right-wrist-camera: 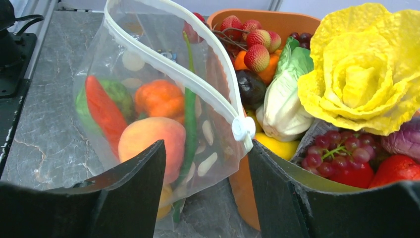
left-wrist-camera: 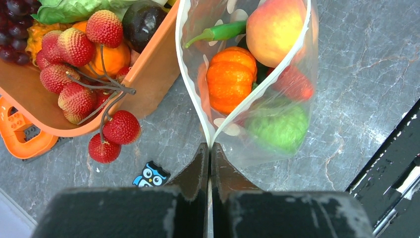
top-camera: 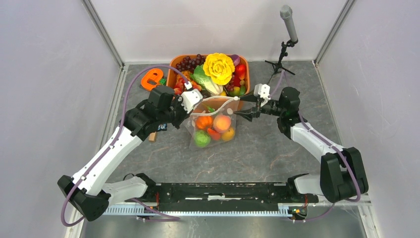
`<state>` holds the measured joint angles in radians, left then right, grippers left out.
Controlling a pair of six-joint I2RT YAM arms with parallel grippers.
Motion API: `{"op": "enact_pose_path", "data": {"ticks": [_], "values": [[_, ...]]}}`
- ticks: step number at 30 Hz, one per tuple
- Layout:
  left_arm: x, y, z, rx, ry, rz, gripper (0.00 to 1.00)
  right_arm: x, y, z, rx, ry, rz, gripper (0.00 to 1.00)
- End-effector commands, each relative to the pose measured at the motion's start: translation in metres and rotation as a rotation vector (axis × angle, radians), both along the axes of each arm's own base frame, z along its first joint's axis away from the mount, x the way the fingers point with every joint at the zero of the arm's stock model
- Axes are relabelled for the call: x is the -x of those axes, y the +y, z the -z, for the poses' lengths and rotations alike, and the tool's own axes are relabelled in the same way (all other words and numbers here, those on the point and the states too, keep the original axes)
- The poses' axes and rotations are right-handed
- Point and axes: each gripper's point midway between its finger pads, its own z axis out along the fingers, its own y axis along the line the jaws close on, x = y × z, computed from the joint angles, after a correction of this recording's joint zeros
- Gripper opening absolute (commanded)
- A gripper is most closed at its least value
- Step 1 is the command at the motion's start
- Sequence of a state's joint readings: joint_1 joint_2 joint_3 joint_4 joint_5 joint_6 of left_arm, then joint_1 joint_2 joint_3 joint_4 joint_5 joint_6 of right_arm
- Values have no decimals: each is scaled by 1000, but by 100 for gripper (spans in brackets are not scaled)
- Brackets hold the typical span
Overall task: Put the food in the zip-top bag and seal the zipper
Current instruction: Zip the zipper food storage bag at the center of the board.
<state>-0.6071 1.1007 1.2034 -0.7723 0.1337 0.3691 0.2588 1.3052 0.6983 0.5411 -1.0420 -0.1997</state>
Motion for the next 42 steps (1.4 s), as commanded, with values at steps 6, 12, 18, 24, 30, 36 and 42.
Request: {"op": "enact_pose_path", "data": {"ticks": [6,12,18,24,30,36,42], "values": [[-2,-4,-13,24,-56,38,2,-16,11,-21,-47,-48,-65,59],[-2,-3,-13,23,-58,35,2,-9,17,-36,-137,-32,-124,33],[-3,2,-15,18,-70,8,2,-7,12,-23,-112,-5,-98,8],[-4,1,-16,24,-65,-2,2,-17,2,-3,8,-4,-13,42],[-3,-2,-15,31,-62,13,2,-19,5,-3,-8,15,-23,42],[-2,-1,-16,31,-66,14,2,-19,9,-17,-77,8,-31,41],[-2,0,-15,27,-64,10,2,-20,13,-10,-81,37,-41,33]]}}
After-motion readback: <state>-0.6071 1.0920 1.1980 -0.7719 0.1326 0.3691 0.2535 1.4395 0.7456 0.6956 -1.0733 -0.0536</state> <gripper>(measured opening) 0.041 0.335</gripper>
